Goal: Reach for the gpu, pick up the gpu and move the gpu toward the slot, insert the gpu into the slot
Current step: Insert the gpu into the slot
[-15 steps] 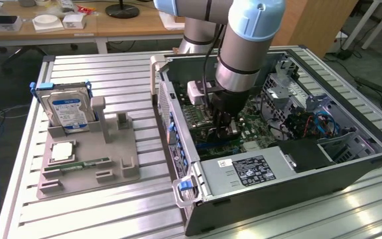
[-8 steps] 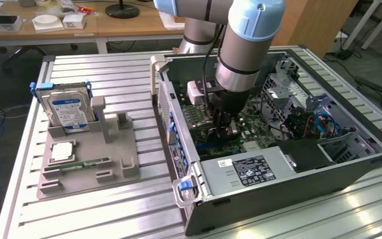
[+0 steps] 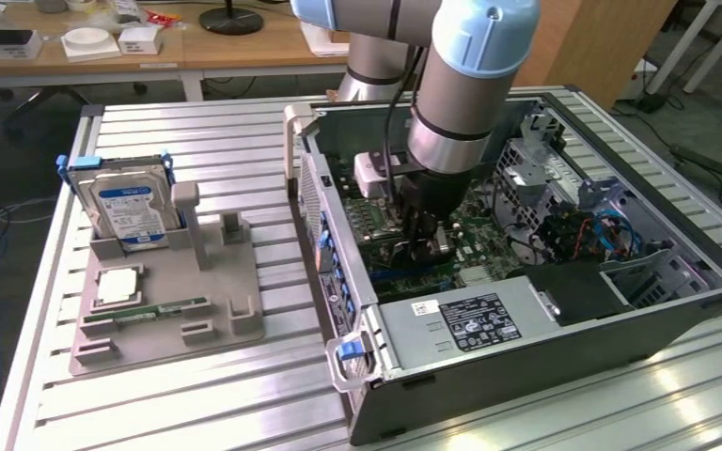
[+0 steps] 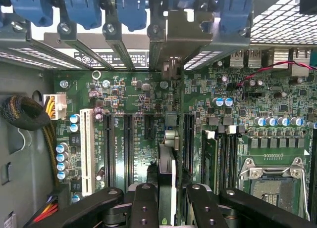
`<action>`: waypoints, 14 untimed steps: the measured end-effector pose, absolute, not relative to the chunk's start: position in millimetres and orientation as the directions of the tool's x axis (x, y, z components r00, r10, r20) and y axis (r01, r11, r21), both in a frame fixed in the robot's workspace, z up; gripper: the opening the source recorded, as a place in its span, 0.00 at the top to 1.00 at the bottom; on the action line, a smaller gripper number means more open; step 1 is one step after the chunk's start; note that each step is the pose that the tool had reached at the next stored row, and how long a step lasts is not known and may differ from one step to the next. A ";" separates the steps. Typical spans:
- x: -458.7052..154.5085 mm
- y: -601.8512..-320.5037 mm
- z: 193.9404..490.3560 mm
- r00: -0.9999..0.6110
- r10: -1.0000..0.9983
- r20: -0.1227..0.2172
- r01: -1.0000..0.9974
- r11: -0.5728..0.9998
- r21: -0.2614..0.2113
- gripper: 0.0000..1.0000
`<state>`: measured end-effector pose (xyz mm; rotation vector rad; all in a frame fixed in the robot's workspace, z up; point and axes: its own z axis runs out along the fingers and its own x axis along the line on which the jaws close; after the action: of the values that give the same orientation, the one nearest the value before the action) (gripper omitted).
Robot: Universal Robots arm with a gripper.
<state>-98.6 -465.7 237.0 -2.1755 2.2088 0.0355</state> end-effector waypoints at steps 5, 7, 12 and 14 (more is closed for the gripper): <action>-98.3 -465.4 236.9 -0.013 -0.999 -0.045 -1.000 0.014 -0.013 0.73; -98.2 -465.1 237.0 -0.012 -0.999 -0.045 -1.000 0.013 -0.013 0.73; -98.4 -464.8 236.9 -0.012 -0.999 -0.045 -1.000 0.013 -0.019 0.73; -98.3 -464.7 236.9 -0.011 -0.999 -0.045 -1.000 0.012 -0.022 0.73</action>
<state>-98.3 -464.7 236.9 -2.1744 2.2005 0.0246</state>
